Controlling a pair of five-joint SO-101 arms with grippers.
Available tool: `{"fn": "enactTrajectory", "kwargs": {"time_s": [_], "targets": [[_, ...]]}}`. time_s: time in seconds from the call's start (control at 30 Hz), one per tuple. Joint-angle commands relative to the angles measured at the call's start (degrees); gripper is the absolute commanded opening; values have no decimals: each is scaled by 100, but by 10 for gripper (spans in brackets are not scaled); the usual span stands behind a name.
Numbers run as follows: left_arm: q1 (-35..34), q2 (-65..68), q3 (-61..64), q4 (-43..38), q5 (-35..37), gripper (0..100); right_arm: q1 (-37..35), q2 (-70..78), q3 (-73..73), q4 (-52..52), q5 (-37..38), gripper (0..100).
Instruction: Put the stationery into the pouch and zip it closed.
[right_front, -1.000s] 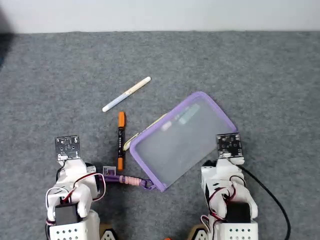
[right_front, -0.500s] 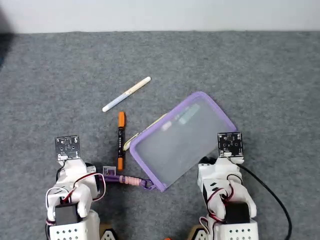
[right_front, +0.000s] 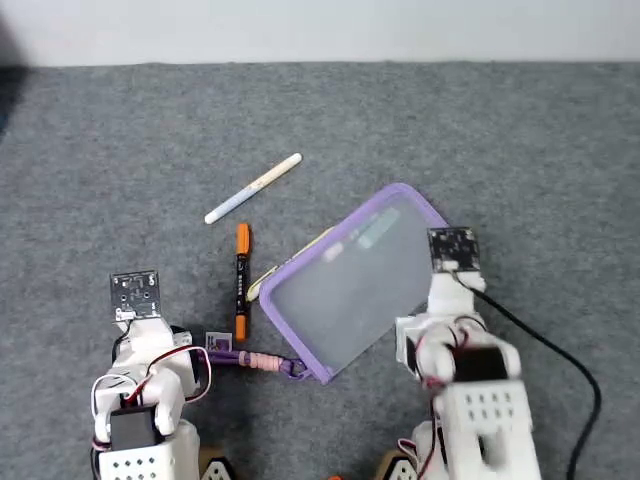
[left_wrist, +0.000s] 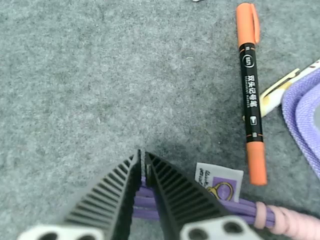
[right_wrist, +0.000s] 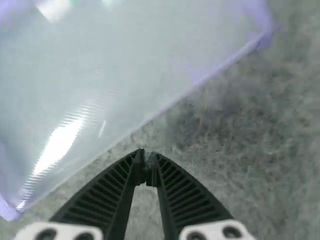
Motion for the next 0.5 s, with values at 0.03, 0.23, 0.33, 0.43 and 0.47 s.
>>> {"fn": "enactTrajectory", "kwargs": {"time_s": [0.03, 0.23, 0.33, 0.43, 0.47], "targets": [[18, -18, -40, -123, -9, 14, 13, 1771, -334, -1042, -44, 8], [18, -18, -40, -123, -9, 14, 295, 3670, -1284, -1358, -35, 8], [18, -18, -40, -123, -9, 14, 541, 4725, -2215, -1385, -18, 8], [18, -18, -40, -123, -9, 14, 673, 5903, -3297, -1393, -9, 8], [18, -18, -40, -123, -9, 14, 708, 6316, -3701, -1367, -9, 8]]}}
